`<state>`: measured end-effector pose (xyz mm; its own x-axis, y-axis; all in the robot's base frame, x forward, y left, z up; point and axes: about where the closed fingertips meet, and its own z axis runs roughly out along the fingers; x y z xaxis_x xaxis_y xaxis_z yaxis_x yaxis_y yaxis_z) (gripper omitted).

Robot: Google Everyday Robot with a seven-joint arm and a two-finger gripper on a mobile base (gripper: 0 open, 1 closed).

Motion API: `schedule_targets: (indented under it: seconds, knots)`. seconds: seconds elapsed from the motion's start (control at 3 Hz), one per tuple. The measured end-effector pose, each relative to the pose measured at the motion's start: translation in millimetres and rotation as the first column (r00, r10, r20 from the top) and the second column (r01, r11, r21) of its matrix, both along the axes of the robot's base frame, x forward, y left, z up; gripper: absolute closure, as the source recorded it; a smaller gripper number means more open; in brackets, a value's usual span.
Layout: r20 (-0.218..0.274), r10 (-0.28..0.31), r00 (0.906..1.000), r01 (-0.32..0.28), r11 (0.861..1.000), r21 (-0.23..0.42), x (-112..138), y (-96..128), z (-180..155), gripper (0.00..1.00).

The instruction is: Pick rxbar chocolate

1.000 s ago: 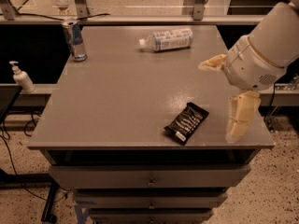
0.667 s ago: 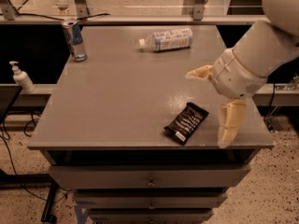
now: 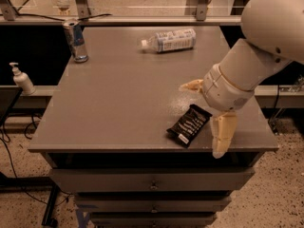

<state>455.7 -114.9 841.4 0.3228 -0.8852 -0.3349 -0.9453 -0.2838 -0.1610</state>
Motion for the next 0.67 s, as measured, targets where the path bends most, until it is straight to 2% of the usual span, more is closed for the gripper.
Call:
schedule_targets:
  seconds: [0.33,0.67]
  knots:
    - [-0.007,-0.011,0.9999,0.011,0.999,-0.042,0,2,-10,0.00]
    - [-0.030,-0.027,0.9992,0.025,0.997,-0.073,-2,-1,-22,0.17]
